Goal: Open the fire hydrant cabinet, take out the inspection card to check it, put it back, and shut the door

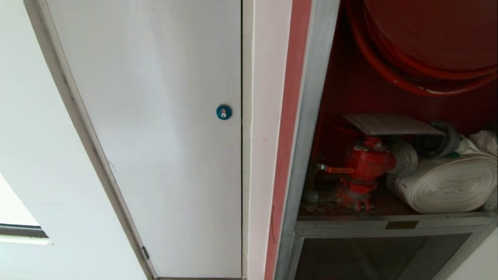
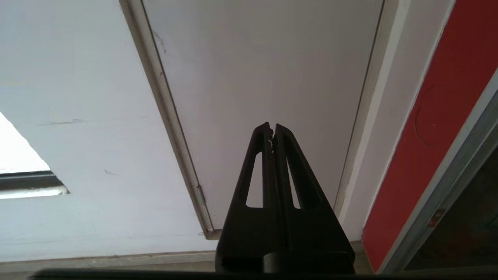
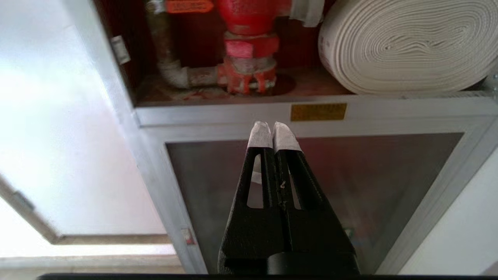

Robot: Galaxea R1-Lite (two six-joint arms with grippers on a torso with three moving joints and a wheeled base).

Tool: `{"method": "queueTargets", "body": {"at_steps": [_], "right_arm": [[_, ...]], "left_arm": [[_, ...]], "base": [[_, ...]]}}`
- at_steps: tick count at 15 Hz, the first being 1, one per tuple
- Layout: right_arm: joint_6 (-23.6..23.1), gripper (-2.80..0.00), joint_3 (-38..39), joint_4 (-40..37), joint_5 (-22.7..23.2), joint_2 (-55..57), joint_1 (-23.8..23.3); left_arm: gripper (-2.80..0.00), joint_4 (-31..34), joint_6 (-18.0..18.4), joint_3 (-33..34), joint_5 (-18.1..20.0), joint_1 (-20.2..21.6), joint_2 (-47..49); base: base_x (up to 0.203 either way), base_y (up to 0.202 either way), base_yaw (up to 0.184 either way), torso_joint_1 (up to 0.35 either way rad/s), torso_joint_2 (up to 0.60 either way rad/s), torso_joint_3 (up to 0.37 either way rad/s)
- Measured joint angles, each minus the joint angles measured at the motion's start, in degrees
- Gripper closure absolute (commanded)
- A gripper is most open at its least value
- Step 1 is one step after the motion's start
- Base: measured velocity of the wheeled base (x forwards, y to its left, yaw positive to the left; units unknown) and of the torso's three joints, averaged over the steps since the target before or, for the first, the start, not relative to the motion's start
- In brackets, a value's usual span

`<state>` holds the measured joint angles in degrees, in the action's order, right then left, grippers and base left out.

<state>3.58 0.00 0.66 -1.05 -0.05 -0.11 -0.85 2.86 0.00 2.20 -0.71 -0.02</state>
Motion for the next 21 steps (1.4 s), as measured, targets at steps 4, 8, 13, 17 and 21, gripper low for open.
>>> {"method": "queueTargets", "body": {"at_steps": [4, 8, 13, 17, 21], "right_arm": [[0.0, 0.0, 0.0, 0.0, 0.0, 0.0, 0.0], [0.0, 0.0, 0.0, 0.0, 0.0, 0.0, 0.0], [0.0, 0.0, 0.0, 0.0, 0.0, 0.0, 0.0], [0.0, 0.0, 0.0, 0.0, 0.0, 0.0, 0.0], [-0.1, 0.0, 0.0, 0.0, 0.0, 0.0, 0.0]], "left_arm": [[0.0, 0.0, 0.0, 0.0, 0.0, 0.0, 0.0], [0.0, 0.0, 0.2, 0.0, 0.0, 0.0, 0.0], [0.0, 0.0, 0.0, 0.0, 0.0, 0.0, 0.0], [0.0, 0.0, 0.0, 0.0, 0.0, 0.0, 0.0], [0.0, 0.0, 0.0, 0.0, 0.0, 0.0, 0.0]], "base": [[0.196, 0.0, 0.0, 0.003, 0.0, 0.003], [0.192, 0.0, -0.002, 0.003, 0.0, 0.003], [0.038, 0.0, 0.0, 0.0, 0.0, 0.0], [0.0, 0.0, 0.0, 0.0, 0.0, 0.0], [0.0, 0.0, 0.0, 0.0, 0.0, 0.0]]}}
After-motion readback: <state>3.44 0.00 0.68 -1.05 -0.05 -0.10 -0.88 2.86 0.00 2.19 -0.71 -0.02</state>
